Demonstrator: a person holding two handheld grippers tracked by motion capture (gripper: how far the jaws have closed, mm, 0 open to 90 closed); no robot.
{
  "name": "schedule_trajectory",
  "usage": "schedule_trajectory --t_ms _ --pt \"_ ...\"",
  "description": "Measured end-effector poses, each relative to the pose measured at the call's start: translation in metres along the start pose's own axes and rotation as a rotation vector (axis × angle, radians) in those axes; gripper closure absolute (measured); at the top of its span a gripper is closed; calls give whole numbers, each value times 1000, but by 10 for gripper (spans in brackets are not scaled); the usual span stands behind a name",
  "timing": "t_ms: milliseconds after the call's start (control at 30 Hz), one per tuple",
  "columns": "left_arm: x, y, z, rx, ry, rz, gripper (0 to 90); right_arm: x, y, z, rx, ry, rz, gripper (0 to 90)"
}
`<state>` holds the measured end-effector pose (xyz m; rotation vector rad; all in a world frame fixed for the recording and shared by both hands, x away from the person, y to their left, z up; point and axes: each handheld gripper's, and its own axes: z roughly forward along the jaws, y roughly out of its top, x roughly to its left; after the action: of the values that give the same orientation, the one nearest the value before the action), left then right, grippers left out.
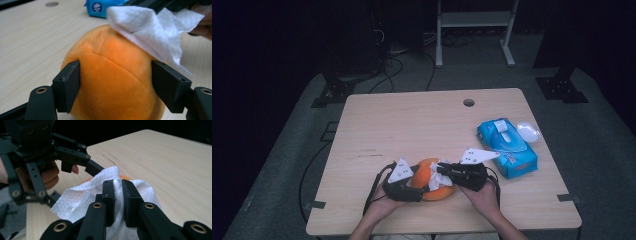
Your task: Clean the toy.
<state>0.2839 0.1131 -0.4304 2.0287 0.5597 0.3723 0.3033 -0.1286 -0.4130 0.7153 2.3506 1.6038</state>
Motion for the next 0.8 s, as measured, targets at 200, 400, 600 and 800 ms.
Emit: schedule_trajectory --t_ms 200,400,600,800 --pt "4 -1 -1 -26 -22 -28 198 -14 -9 -1 23 0 42 809" --pt "16 -9 1 -9 -49 -154 102 -22 -13 -3 18 4 81 810" --pt "1 1 -2 -6 -29 -36 328 0 0 -3 10 -1 -9 810" --pt "-3 0 1 1 -34 -6 331 2 4 -3 22 -2 -36 810"
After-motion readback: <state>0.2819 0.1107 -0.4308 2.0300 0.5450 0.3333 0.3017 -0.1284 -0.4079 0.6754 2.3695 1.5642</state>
